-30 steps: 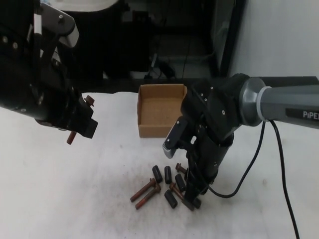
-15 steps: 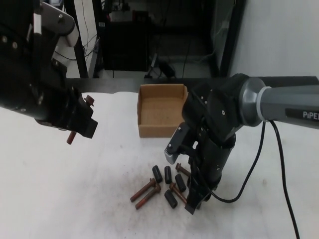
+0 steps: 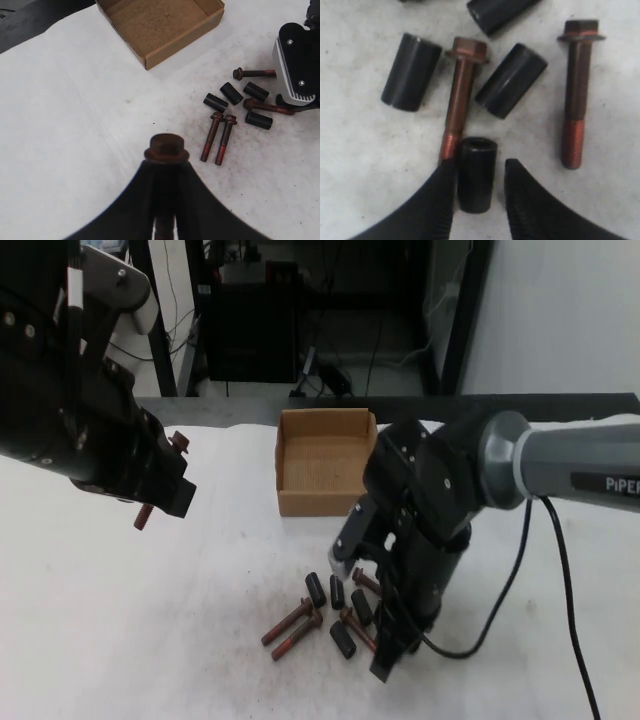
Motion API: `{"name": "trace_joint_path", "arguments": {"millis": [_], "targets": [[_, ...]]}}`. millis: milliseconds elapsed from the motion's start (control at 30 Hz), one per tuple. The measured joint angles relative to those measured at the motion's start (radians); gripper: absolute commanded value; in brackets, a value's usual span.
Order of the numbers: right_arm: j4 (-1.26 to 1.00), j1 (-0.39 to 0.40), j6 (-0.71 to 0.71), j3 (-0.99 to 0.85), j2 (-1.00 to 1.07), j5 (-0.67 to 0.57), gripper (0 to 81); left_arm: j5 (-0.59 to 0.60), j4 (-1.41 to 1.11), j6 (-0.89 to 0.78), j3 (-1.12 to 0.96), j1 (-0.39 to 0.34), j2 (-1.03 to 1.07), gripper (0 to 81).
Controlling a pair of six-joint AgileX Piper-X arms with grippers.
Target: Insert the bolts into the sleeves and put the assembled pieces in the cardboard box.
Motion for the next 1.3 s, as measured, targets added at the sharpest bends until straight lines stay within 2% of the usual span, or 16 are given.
{"name": "trace_joint_path", "arguments": {"millis": [200, 867, 933, 967, 1033, 1067, 1300], "targets": [[-0.012, 0.000, 0.000, 0.051, -0.015, -0.003, 31.8, 0.000, 0.000, 0.000, 0.000, 0.000, 0.000, 0.2], [-0.118, 0.002, 0.007, 0.061, -0.015, 0.011, 31.8, 0.000, 0.000, 0.000, 0.000, 0.000, 0.000, 0.2], [-0.125, 0.002, 0.007, 0.062, -0.015, 0.013, 28.2, 0.000, 0.000, 0.000, 0.000, 0.000, 0.000, 0.2], [-0.126, 0.002, 0.007, 0.062, -0.015, 0.014, 23.2, 0.000, 0.000, 0.000, 0.000, 0.000, 0.000, 0.2], [-0.131, 0.002, 0.007, 0.062, -0.015, 0.014, 6.3, 0.000, 0.000, 0.000, 0.000, 0.000, 0.000, 0.2], [-0.134, 0.002, 0.007, 0.062, -0.015, 0.014, 0.6, 0.000, 0.000, 0.000, 0.000, 0.000, 0.000, 0.2], [-0.135, 0.004, 0.010, 0.060, -0.015, 0.028, 0.9, 0.000, 0.000, 0.000, 0.000, 0.000, 0.000, 0.2]]}}
